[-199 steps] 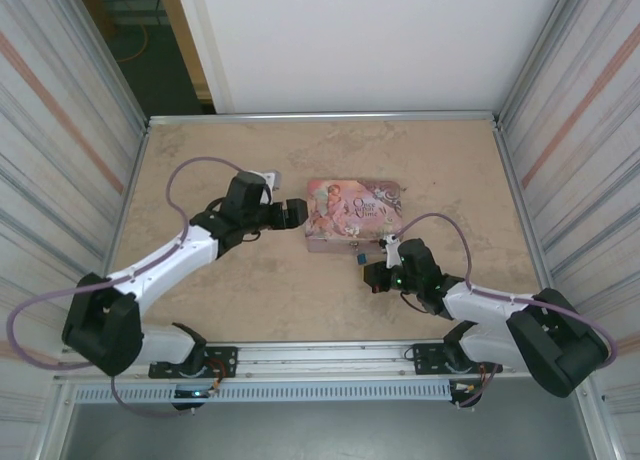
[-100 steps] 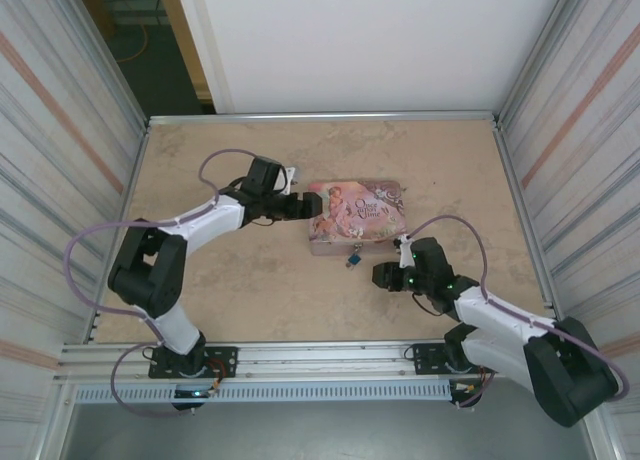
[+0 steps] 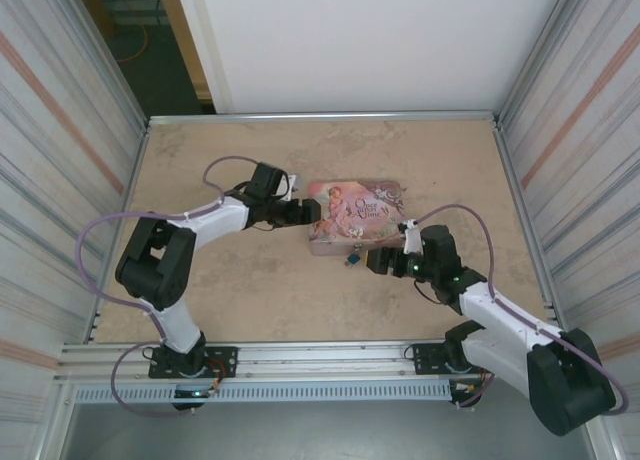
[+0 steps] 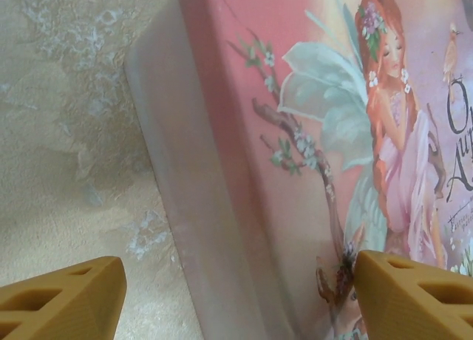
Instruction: Unlock the padlock with the key
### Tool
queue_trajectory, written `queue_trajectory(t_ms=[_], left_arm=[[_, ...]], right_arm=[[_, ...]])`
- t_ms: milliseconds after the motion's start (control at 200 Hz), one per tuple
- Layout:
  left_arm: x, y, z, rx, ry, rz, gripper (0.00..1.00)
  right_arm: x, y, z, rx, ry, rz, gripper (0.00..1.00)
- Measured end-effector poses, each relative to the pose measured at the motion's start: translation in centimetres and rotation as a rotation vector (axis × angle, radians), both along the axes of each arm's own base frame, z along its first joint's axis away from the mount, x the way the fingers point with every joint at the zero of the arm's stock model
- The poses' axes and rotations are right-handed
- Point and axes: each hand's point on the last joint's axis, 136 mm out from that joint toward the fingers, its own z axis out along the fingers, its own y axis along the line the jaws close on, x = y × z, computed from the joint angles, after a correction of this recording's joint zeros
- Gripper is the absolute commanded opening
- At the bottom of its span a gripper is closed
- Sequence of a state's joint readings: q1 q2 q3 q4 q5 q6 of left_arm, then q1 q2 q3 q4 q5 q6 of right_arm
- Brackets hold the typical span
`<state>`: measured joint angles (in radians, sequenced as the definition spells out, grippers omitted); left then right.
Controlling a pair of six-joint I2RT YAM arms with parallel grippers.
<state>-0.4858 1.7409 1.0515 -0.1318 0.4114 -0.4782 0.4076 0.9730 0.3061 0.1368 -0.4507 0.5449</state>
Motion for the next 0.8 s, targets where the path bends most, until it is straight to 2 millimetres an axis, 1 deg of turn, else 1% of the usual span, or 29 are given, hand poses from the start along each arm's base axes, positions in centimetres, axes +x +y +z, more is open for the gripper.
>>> queue_trajectory(t_ms=[155,291,421,536,656,802], left_arm=[[-0.5,0.2,-0.1,-0.020,-0.007,0.015,0.78],[-1.0,0.5,-0.2,-0.038,-0.007,0.026,0.78],[-1.4,0.7,-0.2,-0.043,-0.002,0.031,0.78],[-1.5,0.7,-0.1,-0.044,-0.003,0.030,0.78],[-1.8,0.9,0.2,-0.042,-0.001,0.030,0.78],[-2.4,1.1,0.3,-0.034,0.018,0.026,0.78]], right_arm=[[2.2,0.3,0.7,-0.009,-0.024,0.010,0.78],[4.2,0.2,0.8,-0.035,-0.054,0.014,0.83],[5.7,0.4,0.6,-0.048,-0.084,0.029,0.85],[6.5,0.6,0.5,-0.063,-0.106,0.041,0.86],[6.8,0.5,0.6,-0.067,-0.125,0.043,0.86],[7.2,-0.1,1.1,-0.071,-0.147,0.029,0.88]])
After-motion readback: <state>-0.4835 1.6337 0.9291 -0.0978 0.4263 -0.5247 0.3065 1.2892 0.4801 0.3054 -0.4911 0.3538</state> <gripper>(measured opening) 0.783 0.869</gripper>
